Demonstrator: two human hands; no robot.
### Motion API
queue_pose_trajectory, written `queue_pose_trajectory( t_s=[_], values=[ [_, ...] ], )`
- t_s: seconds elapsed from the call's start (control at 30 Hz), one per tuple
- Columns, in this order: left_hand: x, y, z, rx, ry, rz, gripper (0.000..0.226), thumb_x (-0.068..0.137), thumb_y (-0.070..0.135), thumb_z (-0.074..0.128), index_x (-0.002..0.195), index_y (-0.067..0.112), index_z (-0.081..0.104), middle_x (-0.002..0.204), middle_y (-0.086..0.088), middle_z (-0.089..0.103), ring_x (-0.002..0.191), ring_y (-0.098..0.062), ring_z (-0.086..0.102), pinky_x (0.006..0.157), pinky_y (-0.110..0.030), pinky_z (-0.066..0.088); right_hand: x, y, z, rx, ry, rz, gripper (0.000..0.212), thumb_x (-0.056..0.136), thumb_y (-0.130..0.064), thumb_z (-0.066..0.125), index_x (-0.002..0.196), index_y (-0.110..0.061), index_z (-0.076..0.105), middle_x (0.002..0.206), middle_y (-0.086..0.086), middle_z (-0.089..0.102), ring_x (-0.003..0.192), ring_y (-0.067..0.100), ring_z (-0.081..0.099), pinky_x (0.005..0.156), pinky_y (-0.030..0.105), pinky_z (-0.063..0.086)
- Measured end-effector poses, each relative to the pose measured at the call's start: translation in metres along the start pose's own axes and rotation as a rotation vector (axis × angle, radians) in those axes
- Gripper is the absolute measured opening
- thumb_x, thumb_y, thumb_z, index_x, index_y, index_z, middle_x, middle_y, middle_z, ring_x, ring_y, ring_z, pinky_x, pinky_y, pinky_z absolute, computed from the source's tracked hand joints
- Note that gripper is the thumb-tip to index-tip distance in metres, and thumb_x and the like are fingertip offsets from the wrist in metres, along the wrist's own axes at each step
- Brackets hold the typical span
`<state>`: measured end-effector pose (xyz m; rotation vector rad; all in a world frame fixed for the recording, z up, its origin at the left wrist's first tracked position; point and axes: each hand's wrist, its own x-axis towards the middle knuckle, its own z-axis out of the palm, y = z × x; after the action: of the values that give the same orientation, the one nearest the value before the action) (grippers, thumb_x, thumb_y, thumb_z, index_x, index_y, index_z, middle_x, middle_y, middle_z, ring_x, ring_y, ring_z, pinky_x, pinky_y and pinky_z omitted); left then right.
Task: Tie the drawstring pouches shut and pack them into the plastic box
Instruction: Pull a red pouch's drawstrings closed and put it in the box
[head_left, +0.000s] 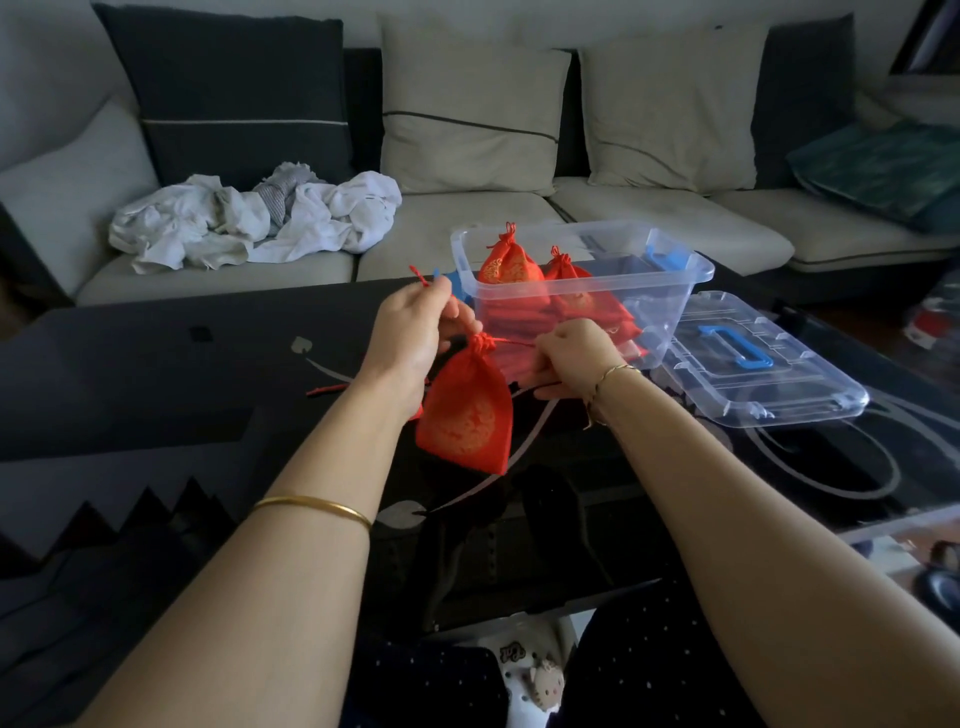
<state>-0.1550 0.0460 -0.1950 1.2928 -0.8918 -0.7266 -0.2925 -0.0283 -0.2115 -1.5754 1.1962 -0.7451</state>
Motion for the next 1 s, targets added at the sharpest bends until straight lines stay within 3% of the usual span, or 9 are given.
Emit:
queue_pose_trajectory(
  t_s=[0.07, 0.17, 0.33, 0.5, 0.63, 0.7, 0.8, 0.93, 1.0],
  values=[
    [0.001, -0.001, -0.002, 0.123, -0.056, -0.018, 0.032, 0.095, 0.023, 0.047, 0.065, 0.019, 0.056, 0.056, 0.009, 0.065, 0.061, -0.010, 0.062, 0.061, -0.027, 0.038, 0.000, -0.003, -0.002, 0.091, 0.045, -0.049, 0.029, 0.091, -0.005, 0.044, 0.062, -0.005, 0.051, 0.067, 0.015, 0.056, 0.059, 0.026, 0.063, 0.060, 0.039, 0.059],
    [0.001, -0.001, -0.004, 0.312, -0.181, 0.001, 0.019, 0.090, 0.023, 0.059, 0.073, 0.019, 0.066, 0.071, 0.003, 0.069, 0.064, -0.007, 0.062, 0.060, -0.023, 0.043, -0.003, -0.012, -0.002, 0.342, 0.001, -0.140, 0.030, 0.092, -0.008, 0.047, 0.063, -0.007, 0.055, 0.060, 0.008, 0.055, 0.043, 0.012, 0.055, 0.045, 0.024, 0.048],
    [-0.002, 0.001, 0.004, 0.456, -0.238, 0.039, 0.012, 0.082, 0.021, 0.070, 0.076, 0.012, 0.068, 0.066, -0.004, 0.066, 0.064, -0.016, 0.061, 0.063, -0.030, 0.050, -0.011, -0.024, 0.007, 0.236, -0.045, -0.305, 0.030, 0.093, -0.015, 0.050, 0.065, -0.010, 0.059, 0.057, 0.004, 0.054, 0.044, 0.010, 0.049, 0.044, 0.020, 0.040],
    [-0.001, -0.001, 0.002, 0.393, -0.220, 0.020, 0.017, 0.086, 0.027, 0.066, 0.076, 0.013, 0.068, 0.070, -0.004, 0.067, 0.067, -0.015, 0.063, 0.065, -0.031, 0.053, -0.014, -0.024, 0.007, 0.266, -0.130, -0.069, 0.037, 0.099, -0.033, 0.038, 0.081, -0.009, 0.059, 0.066, 0.006, 0.060, 0.041, 0.013, 0.047, 0.045, 0.023, 0.036],
    [0.000, -0.002, 0.000, 0.316, -0.147, -0.006, 0.016, 0.089, 0.020, 0.062, 0.074, 0.018, 0.065, 0.065, 0.002, 0.067, 0.063, -0.012, 0.064, 0.058, -0.024, 0.049, -0.016, -0.025, 0.006, 0.327, -0.161, -0.069, 0.016, 0.092, -0.002, 0.041, 0.082, -0.003, 0.053, 0.062, 0.011, 0.059, 0.040, 0.014, 0.055, 0.045, 0.025, 0.046],
    [0.000, -0.003, -0.001, 0.315, -0.109, -0.014, 0.016, 0.090, 0.018, 0.061, 0.074, 0.019, 0.063, 0.065, 0.002, 0.067, 0.060, -0.010, 0.065, 0.053, -0.021, 0.046, -0.016, -0.024, 0.005, 0.276, -0.135, -0.135, 0.013, 0.087, 0.007, 0.046, 0.082, -0.005, 0.046, 0.062, 0.013, 0.061, 0.044, 0.017, 0.057, 0.047, 0.027, 0.049],
    [-0.001, -0.005, -0.001, 0.290, -0.059, -0.034, 0.015, 0.089, 0.016, 0.062, 0.074, 0.017, 0.062, 0.065, -0.001, 0.067, 0.058, -0.010, 0.064, 0.049, -0.019, 0.044, -0.017, -0.020, 0.004, 0.183, -0.080, -0.215, 0.028, 0.082, 0.004, 0.061, 0.091, -0.009, 0.038, 0.074, 0.020, 0.062, 0.054, 0.021, 0.058, 0.051, 0.029, 0.051],
    [-0.001, -0.003, 0.003, 0.243, -0.021, -0.059, 0.014, 0.089, 0.015, 0.063, 0.075, 0.015, 0.062, 0.059, -0.001, 0.065, 0.054, -0.010, 0.062, 0.048, -0.020, 0.047, -0.019, -0.017, 0.006, -0.133, -0.039, -0.444, 0.023, 0.075, -0.008, 0.074, 0.088, -0.004, 0.055, 0.078, 0.013, 0.063, 0.063, 0.015, 0.058, 0.060, 0.025, 0.052],
    [0.000, -0.002, 0.004, 0.238, -0.009, -0.074, 0.013, 0.089, 0.015, 0.062, 0.076, 0.015, 0.062, 0.061, -0.002, 0.065, 0.054, -0.011, 0.062, 0.049, -0.021, 0.047, -0.020, -0.018, 0.007, -0.181, -0.025, -0.505, 0.016, 0.075, -0.008, 0.074, 0.086, -0.007, 0.062, 0.082, 0.009, 0.064, 0.069, 0.012, 0.057, 0.063, 0.023, 0.051]
  ],
)
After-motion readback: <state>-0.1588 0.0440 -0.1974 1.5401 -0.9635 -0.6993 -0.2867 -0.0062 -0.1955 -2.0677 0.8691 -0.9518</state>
